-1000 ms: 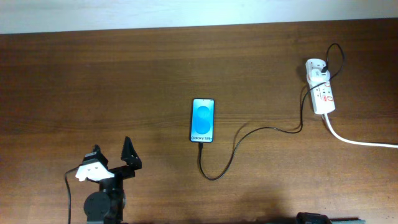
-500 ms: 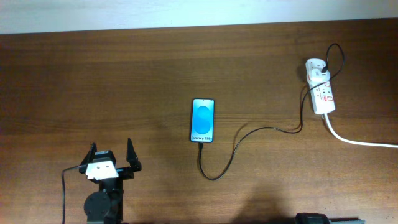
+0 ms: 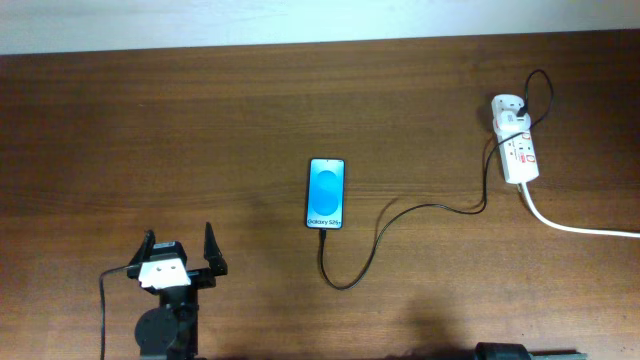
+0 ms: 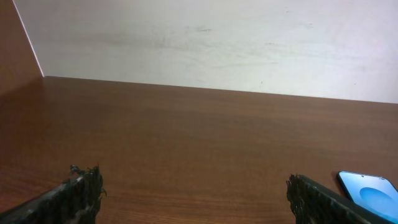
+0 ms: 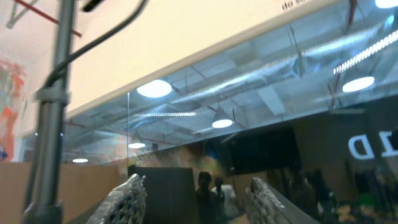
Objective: Plug charger to phone and switch on socket
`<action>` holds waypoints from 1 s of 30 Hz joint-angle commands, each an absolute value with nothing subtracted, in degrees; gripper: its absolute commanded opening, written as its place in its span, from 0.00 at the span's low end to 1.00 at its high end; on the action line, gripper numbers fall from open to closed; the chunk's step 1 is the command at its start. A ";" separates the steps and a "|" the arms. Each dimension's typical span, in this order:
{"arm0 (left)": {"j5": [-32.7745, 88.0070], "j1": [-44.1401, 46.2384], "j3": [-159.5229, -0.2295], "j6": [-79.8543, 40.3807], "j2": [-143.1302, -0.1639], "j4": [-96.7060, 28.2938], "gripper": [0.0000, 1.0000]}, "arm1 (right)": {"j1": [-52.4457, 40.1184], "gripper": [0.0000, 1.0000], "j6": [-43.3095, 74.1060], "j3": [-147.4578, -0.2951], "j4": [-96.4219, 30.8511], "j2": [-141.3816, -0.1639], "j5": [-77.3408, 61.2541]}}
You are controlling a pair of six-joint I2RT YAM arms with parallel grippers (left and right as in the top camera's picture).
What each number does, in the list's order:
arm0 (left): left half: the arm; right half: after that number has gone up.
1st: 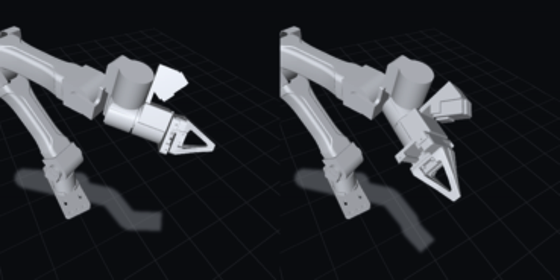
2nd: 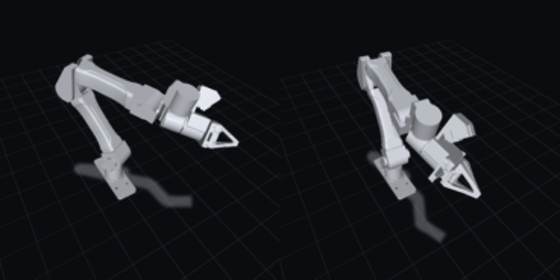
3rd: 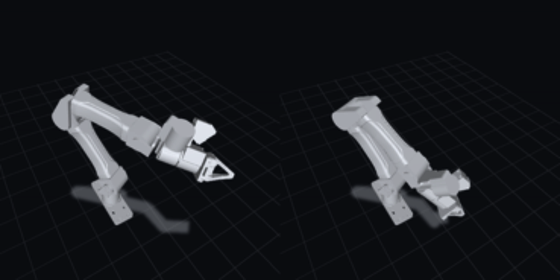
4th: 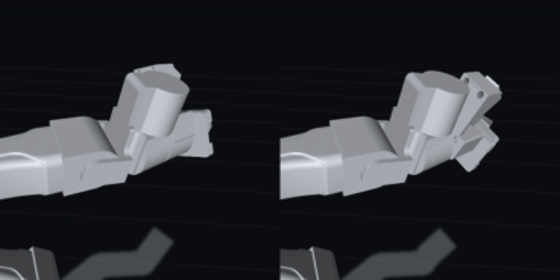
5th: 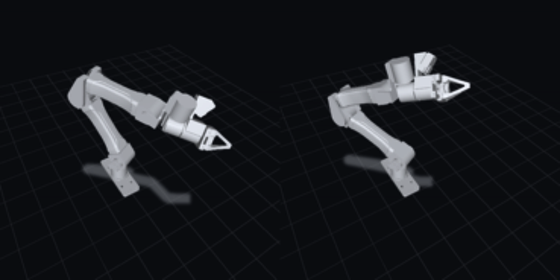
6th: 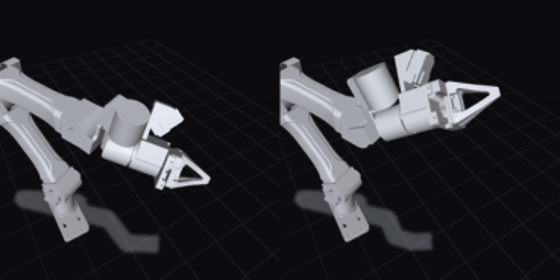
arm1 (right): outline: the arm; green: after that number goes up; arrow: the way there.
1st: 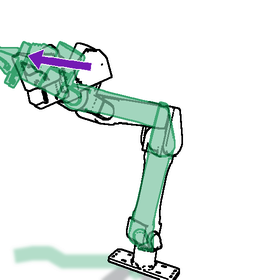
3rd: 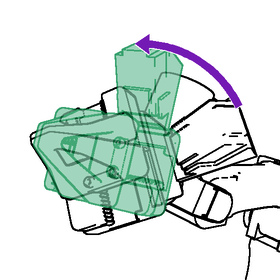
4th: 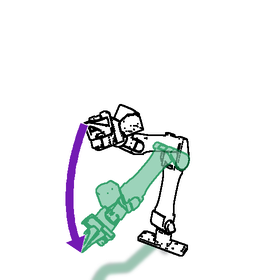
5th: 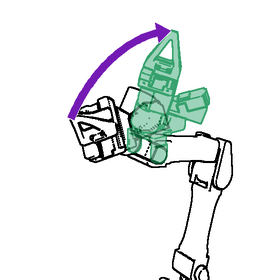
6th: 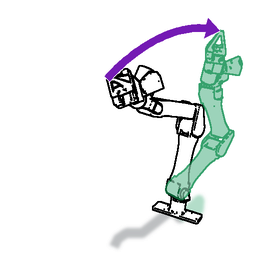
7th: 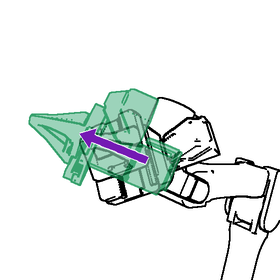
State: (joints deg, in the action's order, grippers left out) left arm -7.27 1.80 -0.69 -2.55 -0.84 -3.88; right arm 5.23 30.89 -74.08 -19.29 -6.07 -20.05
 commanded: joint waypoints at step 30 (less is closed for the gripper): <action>-6.90 1.69 -0.51 -1.43 -0.34 -4.12 0.99 | -3.31 0.99 30.39 -19.73 -15.09 -0.36 9.32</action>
State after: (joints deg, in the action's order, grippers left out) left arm -7.07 1.80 -0.67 -2.55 -0.84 -3.92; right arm -3.42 30.83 -25.06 -18.13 -0.69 7.60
